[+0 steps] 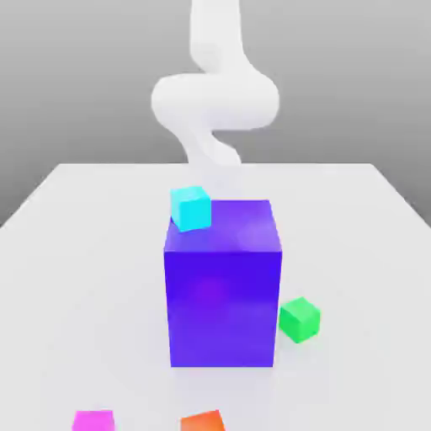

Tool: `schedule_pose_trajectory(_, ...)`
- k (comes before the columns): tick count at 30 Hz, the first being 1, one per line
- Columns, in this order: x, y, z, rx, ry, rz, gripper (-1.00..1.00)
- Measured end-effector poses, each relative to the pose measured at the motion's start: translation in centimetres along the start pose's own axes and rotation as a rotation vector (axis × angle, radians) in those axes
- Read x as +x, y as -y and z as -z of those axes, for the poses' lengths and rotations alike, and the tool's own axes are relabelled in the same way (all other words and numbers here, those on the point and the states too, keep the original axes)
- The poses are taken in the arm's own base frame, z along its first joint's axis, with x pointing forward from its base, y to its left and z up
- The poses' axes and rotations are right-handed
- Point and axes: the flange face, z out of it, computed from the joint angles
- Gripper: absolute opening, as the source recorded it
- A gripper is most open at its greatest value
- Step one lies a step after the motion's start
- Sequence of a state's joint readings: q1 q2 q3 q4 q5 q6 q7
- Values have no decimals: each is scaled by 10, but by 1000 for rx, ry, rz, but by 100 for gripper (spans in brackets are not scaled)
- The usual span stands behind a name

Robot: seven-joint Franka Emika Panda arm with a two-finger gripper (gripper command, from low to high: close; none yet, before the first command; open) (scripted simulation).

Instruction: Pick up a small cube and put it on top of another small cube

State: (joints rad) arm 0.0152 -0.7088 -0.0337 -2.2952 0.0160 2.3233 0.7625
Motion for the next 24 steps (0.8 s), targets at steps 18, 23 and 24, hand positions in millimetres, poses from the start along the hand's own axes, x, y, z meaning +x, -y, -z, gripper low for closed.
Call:
schedule_pose_trajectory(18, 13, -113, -301, -270, 343, 7, 0)
schedule_pose_trajectory(23, -5, -168, -370, -362, 415, 14, 0)
schedule_pose_trajectory(24, -10, -179, -382, -382, 429, 18, 0)
